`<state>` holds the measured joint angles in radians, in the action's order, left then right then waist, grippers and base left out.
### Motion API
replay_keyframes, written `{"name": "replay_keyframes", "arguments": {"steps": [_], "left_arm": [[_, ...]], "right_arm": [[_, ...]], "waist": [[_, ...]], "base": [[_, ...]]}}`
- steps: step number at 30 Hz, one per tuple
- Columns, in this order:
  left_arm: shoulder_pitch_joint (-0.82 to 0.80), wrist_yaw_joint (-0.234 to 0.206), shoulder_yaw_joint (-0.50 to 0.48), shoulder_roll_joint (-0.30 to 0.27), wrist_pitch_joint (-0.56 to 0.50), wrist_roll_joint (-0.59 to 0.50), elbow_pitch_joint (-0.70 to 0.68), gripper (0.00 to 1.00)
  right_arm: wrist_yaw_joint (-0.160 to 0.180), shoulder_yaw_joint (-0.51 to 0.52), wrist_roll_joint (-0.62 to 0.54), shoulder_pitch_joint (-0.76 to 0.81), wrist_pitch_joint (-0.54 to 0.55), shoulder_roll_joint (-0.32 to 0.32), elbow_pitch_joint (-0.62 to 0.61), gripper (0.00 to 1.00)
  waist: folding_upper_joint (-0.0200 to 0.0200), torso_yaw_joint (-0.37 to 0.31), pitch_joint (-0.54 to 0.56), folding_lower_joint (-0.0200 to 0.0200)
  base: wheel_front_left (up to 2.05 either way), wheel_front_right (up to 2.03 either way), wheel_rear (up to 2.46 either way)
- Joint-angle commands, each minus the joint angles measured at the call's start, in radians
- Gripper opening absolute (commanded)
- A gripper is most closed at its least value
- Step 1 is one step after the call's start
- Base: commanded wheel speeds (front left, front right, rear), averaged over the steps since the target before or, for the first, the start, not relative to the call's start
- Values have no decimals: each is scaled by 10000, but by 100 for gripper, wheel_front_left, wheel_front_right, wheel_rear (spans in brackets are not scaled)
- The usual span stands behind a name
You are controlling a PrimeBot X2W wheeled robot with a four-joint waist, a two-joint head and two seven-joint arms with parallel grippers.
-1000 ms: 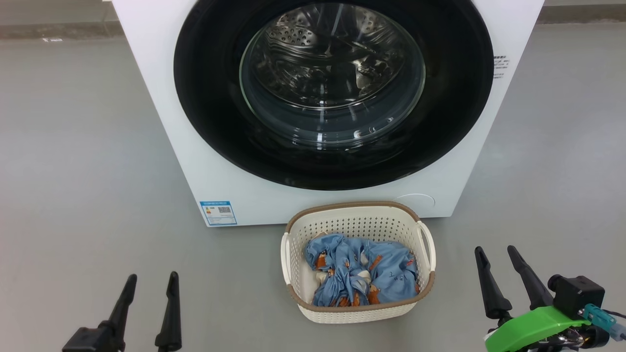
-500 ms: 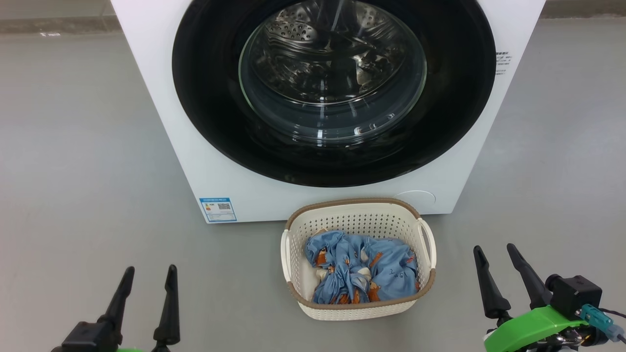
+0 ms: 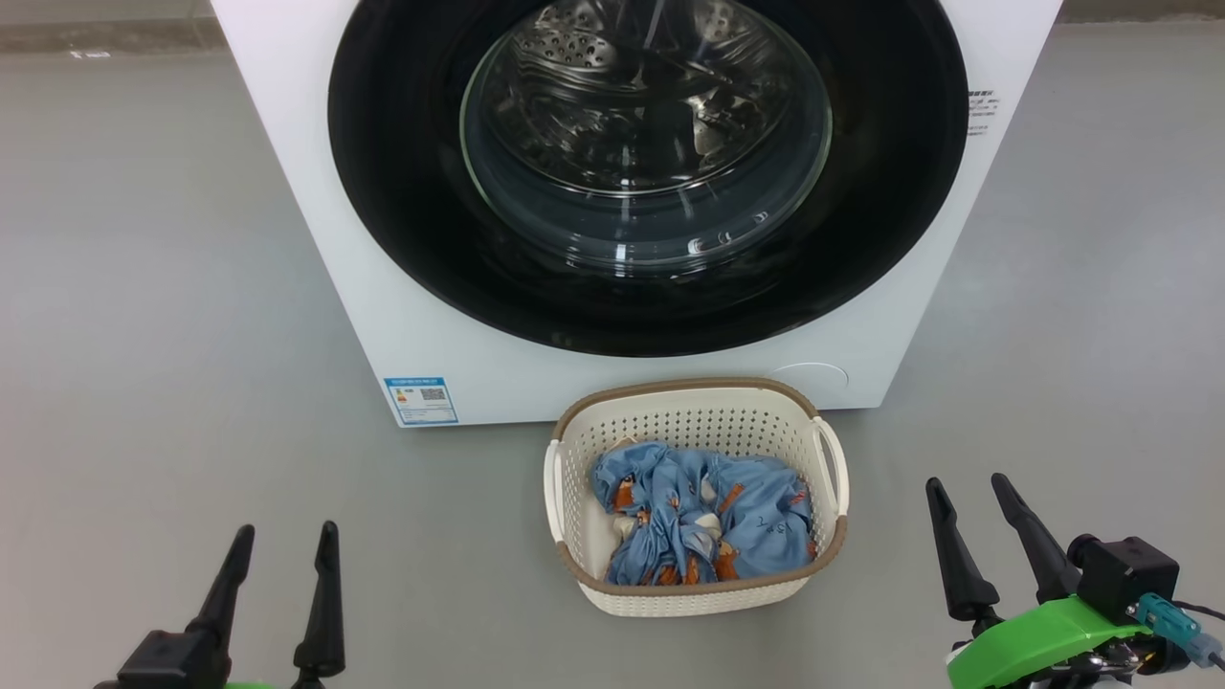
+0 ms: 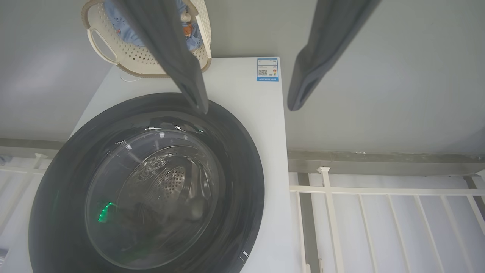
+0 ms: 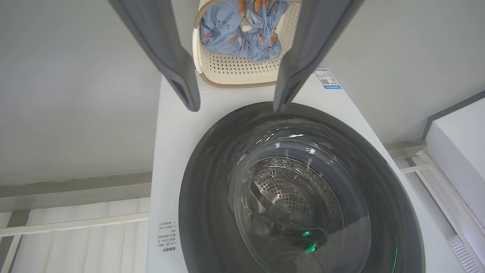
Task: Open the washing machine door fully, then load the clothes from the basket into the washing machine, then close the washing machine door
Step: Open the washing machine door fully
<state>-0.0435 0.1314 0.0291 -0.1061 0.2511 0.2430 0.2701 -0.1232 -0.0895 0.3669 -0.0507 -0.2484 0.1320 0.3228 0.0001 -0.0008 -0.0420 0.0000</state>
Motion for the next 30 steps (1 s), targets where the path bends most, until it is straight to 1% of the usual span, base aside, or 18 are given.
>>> {"name": "replay_keyframes", "arguments": {"steps": [1,7,24,30], "left_arm": [[-467,-8,-338,-103,107,-93,-145,100],[-509,-8,-344,-93,107,-151,-138,100],[-596,-8,-368,-97,107,-167,-78,100],[-603,-8,-288,-86,107,273,-253,100]], "right_arm": [[-75,-133,-132,-208,-134,119,-270,100],[-75,-130,-132,-251,-134,103,-291,100],[-75,-132,-121,-278,-134,60,-328,100],[-75,-149,-114,-296,-134,60,-316,100]], "waist": [[-1,-8,-14,0],[-1,-25,-79,0],[-1,-34,-140,0],[-1,-60,-132,0]], "base": [[27,88,-115],[55,115,-170],[93,149,-242],[101,122,-223]]}}
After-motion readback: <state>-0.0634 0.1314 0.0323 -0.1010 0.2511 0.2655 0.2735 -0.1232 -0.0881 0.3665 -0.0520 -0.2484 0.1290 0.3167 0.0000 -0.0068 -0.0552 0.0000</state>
